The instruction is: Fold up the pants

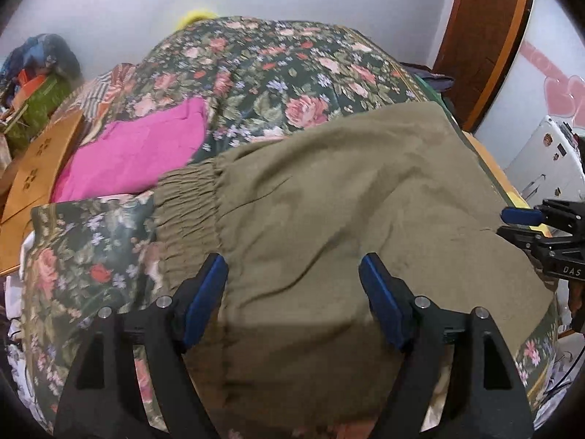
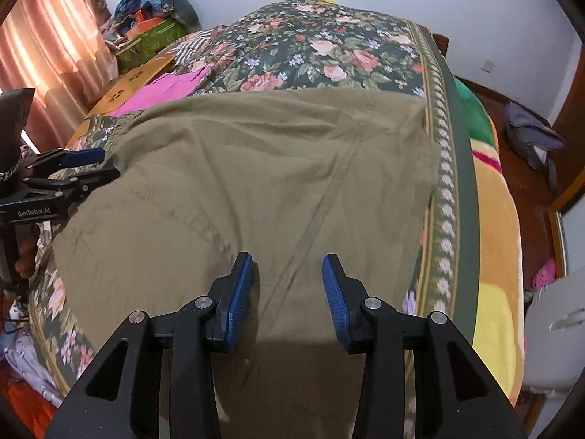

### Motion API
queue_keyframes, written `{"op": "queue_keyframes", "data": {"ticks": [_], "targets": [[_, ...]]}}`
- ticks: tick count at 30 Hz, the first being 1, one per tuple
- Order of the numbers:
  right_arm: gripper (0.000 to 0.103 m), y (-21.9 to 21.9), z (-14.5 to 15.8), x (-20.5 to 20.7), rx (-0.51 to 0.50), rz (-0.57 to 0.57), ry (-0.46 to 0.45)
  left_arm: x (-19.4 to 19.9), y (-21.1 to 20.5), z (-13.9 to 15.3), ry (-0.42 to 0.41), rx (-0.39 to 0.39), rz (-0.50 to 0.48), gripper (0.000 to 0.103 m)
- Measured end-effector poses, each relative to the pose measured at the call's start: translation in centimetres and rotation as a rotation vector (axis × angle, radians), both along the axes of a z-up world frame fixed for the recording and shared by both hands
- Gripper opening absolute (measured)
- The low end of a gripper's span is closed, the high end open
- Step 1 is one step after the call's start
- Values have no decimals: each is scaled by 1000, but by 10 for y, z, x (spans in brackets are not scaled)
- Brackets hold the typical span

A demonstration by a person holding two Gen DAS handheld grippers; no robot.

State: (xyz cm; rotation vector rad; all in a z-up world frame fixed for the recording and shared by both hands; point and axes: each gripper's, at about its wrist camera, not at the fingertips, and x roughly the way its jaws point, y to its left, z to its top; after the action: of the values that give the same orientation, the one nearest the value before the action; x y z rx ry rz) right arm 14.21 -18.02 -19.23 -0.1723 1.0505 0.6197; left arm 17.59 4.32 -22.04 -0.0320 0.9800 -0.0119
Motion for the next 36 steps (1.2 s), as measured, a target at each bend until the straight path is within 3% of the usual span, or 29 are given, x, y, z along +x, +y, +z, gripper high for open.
{"op": "queue_keyframes", "data": {"ticks": [6,9,13,18,25,30,36], "targets": [[37,-16,13,-16,4,-47,-16,-28,30,28,-49,-44,91,85],[37,-15,27,-22,18,-56,-59,-45,47,35,-56,-125,141,89],[38,-5,46,-30,58,-40,-119,-64,55,35,-51,-228,155,96],[40,21,62,-38,121,0,-177,-75,46,17,-2,-313,148,97],[40,50,45,-41,126,40,-144,-77,33,-17,94,-464,142,97],[40,61,18,-45,58,81,-75,-71,28,-17,66,-506,130,101],[40,59,14,-45,64,95,-61,-50,38,-20,73,-596,168,102]]}}
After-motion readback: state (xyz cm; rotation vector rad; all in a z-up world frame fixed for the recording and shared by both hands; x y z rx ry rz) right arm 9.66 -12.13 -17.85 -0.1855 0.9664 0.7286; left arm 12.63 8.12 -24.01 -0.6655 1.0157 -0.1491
